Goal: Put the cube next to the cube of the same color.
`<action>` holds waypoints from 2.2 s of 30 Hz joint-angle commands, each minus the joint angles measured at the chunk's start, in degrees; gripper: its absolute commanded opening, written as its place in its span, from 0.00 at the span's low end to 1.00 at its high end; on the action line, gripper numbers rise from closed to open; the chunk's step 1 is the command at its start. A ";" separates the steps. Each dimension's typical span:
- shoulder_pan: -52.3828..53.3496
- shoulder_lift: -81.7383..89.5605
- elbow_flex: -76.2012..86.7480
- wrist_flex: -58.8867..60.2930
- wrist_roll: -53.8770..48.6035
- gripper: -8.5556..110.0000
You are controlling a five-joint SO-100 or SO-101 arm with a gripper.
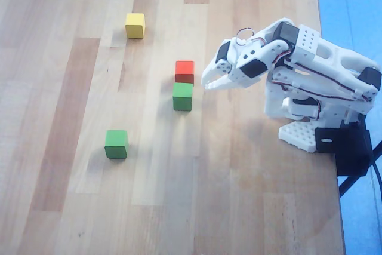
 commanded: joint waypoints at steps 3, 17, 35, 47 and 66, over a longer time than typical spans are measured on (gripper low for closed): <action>0.18 1.58 -1.23 0.09 0.35 0.08; 0.18 1.58 -1.23 0.09 0.35 0.08; 0.18 1.58 -1.23 0.09 0.35 0.08; 0.18 1.58 -1.23 0.09 0.35 0.08; -7.73 -29.71 -29.18 1.14 0.18 0.07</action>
